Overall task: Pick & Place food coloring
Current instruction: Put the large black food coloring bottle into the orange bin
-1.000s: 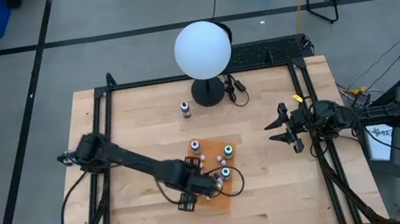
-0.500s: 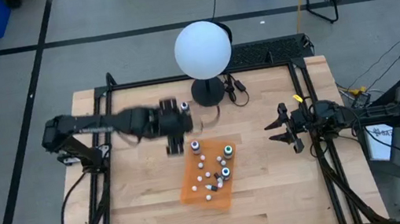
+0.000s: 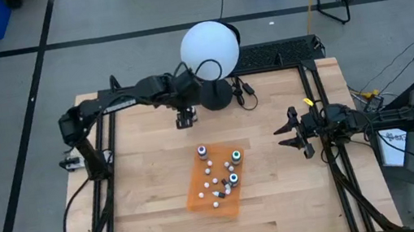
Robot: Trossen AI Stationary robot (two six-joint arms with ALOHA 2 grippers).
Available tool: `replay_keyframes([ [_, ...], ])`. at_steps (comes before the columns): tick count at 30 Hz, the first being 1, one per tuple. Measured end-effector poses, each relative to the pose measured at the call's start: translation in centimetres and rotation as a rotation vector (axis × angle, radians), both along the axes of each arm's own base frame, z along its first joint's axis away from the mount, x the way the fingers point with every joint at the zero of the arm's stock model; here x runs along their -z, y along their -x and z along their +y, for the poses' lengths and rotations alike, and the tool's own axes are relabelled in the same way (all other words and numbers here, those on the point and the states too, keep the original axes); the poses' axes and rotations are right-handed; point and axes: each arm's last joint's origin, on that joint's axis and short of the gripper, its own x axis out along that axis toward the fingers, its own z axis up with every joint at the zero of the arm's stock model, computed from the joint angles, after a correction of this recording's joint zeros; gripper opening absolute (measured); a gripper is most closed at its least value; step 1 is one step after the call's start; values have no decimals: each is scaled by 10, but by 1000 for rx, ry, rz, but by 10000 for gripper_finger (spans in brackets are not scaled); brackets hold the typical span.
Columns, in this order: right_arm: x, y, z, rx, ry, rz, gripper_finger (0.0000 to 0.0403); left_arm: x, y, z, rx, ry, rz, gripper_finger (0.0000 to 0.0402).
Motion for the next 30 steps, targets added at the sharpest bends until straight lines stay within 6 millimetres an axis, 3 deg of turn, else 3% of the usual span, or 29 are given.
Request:
replay_keyframes([
  [10, 0, 0, 0, 0, 0, 0, 164, 40, -18, 13, 25, -8, 97, 260],
  [20, 0, 0, 0, 0, 0, 0, 164, 51, -19, 14, 10, 41, 84, 253],
  [30, 0, 0, 0, 0, 0, 0, 165, 87, -12, 13, 7, 21, 98, 248],
])
